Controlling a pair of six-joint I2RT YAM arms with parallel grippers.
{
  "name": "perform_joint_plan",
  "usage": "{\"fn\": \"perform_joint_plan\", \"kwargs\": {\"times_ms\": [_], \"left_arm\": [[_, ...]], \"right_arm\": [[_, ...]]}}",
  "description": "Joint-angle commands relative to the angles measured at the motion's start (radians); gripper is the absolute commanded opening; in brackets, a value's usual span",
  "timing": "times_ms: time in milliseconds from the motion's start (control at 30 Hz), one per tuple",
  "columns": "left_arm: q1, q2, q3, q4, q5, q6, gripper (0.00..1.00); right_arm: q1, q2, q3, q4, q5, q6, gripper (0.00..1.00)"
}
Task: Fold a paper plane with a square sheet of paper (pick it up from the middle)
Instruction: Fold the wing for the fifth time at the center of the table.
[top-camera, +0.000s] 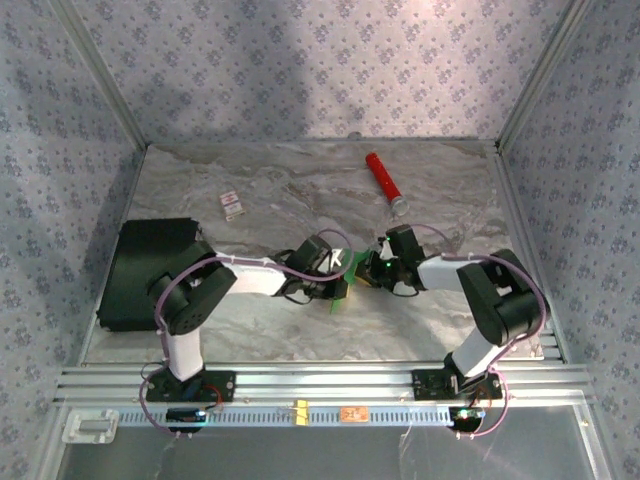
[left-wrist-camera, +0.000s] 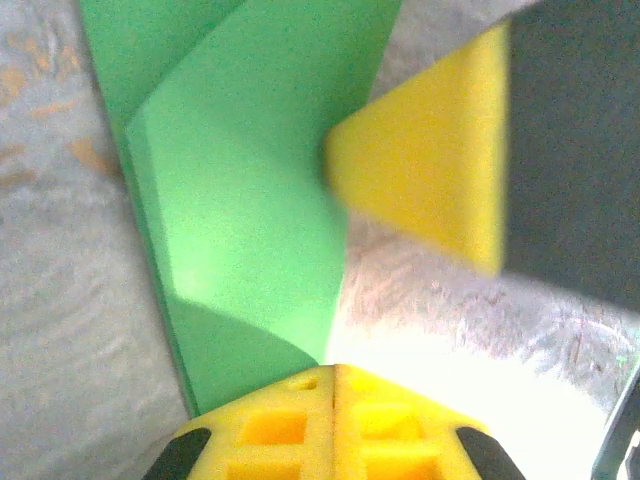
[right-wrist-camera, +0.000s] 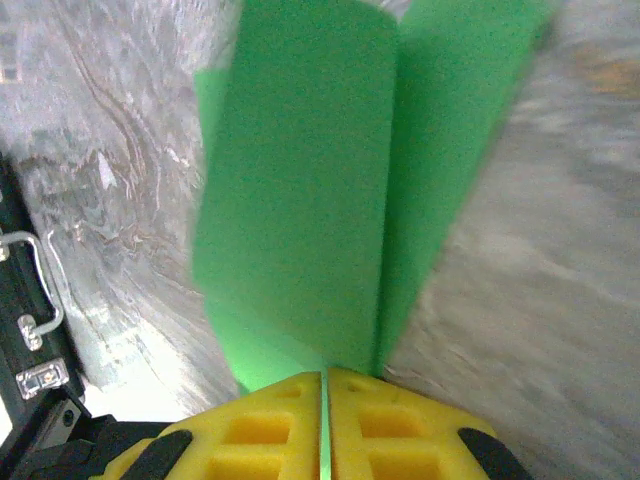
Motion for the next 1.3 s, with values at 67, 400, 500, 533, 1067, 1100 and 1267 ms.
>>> {"fn": "perform_joint_plan", "kwargs": {"times_ms": [67,400,500,533,1067,1100,1267], "left_arm": [[0.002,0.007,-0.106,-0.102,0.043,0.041,0.01],[0.041,-0.027,-0.136,-0.071,0.064,0.037,0.01],[0.049,-0.032,-0.140,-0.059,0.069,0.029,0.01],[0.051,-0.033,-0.141,-0.055,0.071,0.027,0.01],[0.056,-0.034,-0.153,-0.025,0.078,0.006,0.01],[0.057,-0.034,-0.154,-0.025,0.077,0.006,0.01],[0.057,-0.036,-0.169,-0.015,0.076,-0.003,0.01]], "right_arm": [[-0.021,-0.117,-0.025,-0.088,0.062,-0.050,0.12],[0.086,-0.115,-0.002,-0.025,0.042,-0.085,0.12],[0.112,-0.087,0.017,-0.031,0.048,-0.098,0.11],[0.117,-0.076,0.021,-0.033,0.056,-0.096,0.11],[0.181,0.040,0.073,0.010,0.105,-0.047,0.12],[0.178,0.050,0.073,0.012,0.114,-0.045,0.12],[0.133,0.087,0.047,0.013,0.152,-0.038,0.12]]}}
